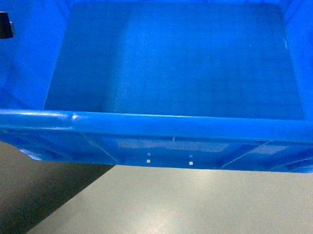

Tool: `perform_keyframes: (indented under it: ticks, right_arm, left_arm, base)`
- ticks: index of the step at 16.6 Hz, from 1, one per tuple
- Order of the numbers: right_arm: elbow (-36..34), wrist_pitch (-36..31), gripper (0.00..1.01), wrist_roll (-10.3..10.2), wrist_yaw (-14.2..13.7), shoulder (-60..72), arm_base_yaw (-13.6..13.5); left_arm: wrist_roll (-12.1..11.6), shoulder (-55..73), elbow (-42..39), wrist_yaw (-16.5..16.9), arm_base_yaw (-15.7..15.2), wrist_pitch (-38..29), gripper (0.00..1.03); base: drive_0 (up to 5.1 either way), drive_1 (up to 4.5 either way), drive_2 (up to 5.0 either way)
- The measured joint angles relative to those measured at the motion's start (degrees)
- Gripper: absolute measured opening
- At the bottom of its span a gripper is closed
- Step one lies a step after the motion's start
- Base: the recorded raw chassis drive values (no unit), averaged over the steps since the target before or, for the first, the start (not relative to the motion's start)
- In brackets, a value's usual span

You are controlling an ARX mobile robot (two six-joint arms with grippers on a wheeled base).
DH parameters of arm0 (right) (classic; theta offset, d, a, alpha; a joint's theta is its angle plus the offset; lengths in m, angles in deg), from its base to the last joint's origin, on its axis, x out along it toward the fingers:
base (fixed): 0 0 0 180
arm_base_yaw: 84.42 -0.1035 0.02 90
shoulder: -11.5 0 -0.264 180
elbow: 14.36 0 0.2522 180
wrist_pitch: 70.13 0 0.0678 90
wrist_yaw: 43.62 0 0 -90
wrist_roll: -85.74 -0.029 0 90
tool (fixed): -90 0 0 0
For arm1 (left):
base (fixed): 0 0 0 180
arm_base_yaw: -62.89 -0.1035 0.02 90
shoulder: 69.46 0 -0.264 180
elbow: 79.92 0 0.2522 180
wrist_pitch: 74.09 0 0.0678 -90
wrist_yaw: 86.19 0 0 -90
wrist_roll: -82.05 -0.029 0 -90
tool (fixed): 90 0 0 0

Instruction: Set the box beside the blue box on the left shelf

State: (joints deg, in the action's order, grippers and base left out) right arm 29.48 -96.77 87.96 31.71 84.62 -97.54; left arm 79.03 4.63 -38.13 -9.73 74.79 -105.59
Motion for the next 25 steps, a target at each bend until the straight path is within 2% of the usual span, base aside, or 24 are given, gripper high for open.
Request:
perform_keyframes:
  ticks: [25]
  right_arm:
    - [0.0, 0.0, 0.22, 0.0, 0.0, 0.0, 0.0]
  left_arm:
    - [0.0, 0.0, 0.0, 0.0, 0.0, 0.0, 0.2]
  base:
    - [-1.5, -1.47, -1.5]
